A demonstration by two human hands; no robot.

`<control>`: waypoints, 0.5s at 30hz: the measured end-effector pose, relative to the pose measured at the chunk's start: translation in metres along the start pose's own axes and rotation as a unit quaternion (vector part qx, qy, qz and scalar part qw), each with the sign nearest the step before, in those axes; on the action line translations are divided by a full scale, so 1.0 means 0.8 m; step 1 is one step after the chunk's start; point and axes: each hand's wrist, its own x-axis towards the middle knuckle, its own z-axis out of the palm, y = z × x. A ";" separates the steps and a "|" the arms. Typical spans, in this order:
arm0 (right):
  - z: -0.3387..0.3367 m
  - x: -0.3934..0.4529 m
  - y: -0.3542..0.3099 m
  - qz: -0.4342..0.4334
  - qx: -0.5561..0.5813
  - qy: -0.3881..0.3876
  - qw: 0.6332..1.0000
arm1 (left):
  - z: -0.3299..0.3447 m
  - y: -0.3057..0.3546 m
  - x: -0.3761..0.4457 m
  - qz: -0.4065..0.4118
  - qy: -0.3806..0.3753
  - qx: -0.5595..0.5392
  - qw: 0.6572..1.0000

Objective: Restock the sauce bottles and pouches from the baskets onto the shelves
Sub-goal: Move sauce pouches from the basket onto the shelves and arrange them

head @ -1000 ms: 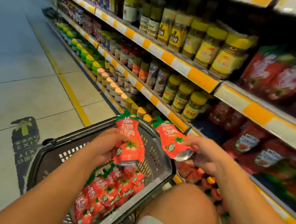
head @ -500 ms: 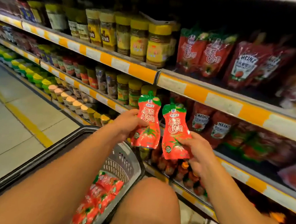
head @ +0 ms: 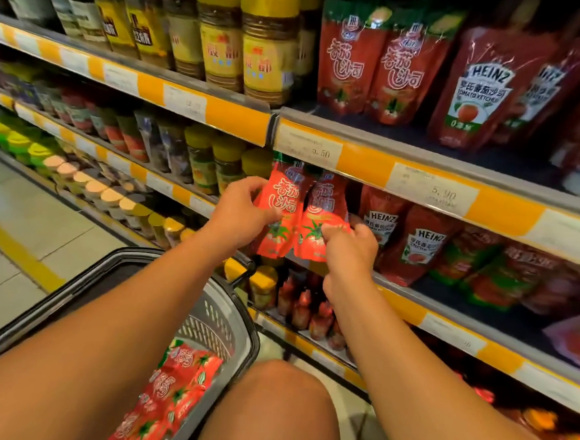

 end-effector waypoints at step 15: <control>-0.003 0.038 0.003 -0.144 -0.034 0.063 0.987 | 0.037 0.001 0.034 0.005 0.035 -0.055 0.998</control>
